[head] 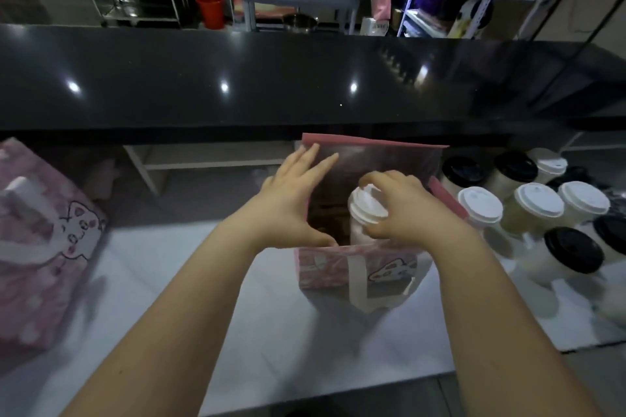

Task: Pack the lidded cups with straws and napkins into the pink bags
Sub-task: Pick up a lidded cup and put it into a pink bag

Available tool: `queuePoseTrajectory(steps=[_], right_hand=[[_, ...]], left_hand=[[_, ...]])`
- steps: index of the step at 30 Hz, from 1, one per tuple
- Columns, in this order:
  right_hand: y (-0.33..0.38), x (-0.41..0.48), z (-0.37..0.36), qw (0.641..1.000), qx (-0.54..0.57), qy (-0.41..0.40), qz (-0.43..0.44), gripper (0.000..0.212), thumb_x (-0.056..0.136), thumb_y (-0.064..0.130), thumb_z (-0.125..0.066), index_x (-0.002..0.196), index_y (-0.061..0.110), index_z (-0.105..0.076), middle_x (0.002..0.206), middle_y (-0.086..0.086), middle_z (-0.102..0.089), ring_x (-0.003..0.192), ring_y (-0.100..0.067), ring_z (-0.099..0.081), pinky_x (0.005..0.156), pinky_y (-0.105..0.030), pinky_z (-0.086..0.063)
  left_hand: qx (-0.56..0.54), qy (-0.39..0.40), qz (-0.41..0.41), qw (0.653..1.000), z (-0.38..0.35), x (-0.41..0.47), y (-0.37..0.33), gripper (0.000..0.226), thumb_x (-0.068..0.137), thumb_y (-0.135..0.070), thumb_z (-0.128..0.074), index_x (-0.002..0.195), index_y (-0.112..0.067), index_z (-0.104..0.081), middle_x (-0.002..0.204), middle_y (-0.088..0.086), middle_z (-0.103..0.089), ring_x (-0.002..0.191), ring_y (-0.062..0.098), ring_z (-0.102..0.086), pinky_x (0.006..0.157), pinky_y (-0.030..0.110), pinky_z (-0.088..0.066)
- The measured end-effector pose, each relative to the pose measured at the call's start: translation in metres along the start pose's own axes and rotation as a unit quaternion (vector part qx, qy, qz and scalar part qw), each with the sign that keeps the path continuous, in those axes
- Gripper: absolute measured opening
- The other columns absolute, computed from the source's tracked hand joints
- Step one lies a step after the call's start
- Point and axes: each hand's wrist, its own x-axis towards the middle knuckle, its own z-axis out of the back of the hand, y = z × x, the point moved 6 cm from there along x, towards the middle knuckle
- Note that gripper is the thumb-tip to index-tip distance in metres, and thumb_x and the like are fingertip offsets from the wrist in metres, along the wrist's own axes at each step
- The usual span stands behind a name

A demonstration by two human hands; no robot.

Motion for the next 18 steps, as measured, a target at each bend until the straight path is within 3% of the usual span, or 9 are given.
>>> queuePoseTrajectory(steps=[5,7,9,11,14,16,18], right_hand=[[-0.009,0.030,-0.017,0.987,-0.094,0.096,-0.087,0.081,0.076,0.017,-0.075,0.144,0.027,-0.031,0.137,-0.009,-0.040,0.125,-0.032,-0.039,0.091,-0.040,-0.044],[0.000,0.043,-0.023,0.991,-0.061,0.091,-0.080,0.073,0.077,0.021,-0.077,0.139,0.024,-0.040,0.132,-0.008,-0.049,0.117,-0.029,-0.050,0.088,-0.038,-0.048],[0.012,0.052,-0.032,0.995,-0.005,0.077,-0.058,0.077,0.078,0.026,-0.078,0.143,0.026,-0.036,0.136,-0.004,-0.047,0.111,-0.027,-0.055,0.084,-0.037,-0.053],[0.019,0.059,-0.041,0.997,0.008,0.063,-0.052,0.091,0.078,0.027,-0.077,0.150,0.029,-0.022,0.148,-0.002,-0.032,0.119,-0.029,-0.051,0.087,-0.038,-0.053],[0.021,0.062,-0.064,0.993,-0.050,0.100,-0.031,0.103,0.078,0.031,-0.075,0.153,0.030,-0.006,0.158,-0.001,-0.014,0.139,-0.034,-0.030,0.108,-0.045,-0.039],[0.016,0.053,-0.073,0.993,-0.044,0.104,-0.023,0.103,0.077,0.030,-0.074,0.154,0.031,-0.005,0.157,-0.002,-0.012,0.142,-0.035,-0.023,0.110,-0.048,-0.036],[0.013,0.040,-0.073,0.997,-0.032,0.065,-0.005,0.096,0.077,0.026,-0.074,0.151,0.032,-0.014,0.150,-0.007,-0.021,0.135,-0.037,-0.031,0.104,-0.046,-0.041]], left_hand=[[0.033,0.016,-0.049,0.998,-0.006,-0.009,-0.008,0.135,0.057,-0.058,-0.085,0.146,-0.051,0.017,0.156,-0.021,0.027,0.141,0.004,0.031,0.109,0.046,0.004],[0.037,0.014,-0.056,0.998,-0.007,-0.013,-0.009,0.138,0.055,-0.061,-0.084,0.146,-0.049,0.018,0.156,-0.020,0.028,0.141,0.005,0.033,0.112,0.049,0.001],[0.039,0.014,-0.052,0.998,-0.007,-0.015,-0.008,0.139,0.055,-0.063,-0.084,0.147,-0.047,0.018,0.156,-0.018,0.028,0.140,0.006,0.035,0.114,0.052,-0.001],[0.047,0.009,-0.045,0.998,-0.007,-0.016,-0.007,0.138,0.056,-0.062,-0.083,0.148,-0.045,0.017,0.158,-0.015,0.027,0.140,0.007,0.035,0.115,0.053,-0.002],[0.069,-0.007,-0.039,0.997,-0.009,-0.016,-0.005,0.133,0.059,-0.063,-0.080,0.151,-0.041,0.014,0.160,-0.011,0.020,0.142,0.010,0.032,0.116,0.051,-0.006],[0.076,-0.019,-0.032,0.996,-0.010,-0.016,-0.003,0.130,0.061,-0.064,-0.078,0.151,-0.039,0.013,0.161,-0.008,0.016,0.143,0.012,0.030,0.117,0.049,-0.009],[0.080,-0.028,-0.020,0.996,-0.011,-0.016,0.000,0.130,0.060,-0.067,-0.076,0.151,-0.039,0.013,0.162,-0.005,0.014,0.143,0.013,0.029,0.117,0.049,-0.011]])
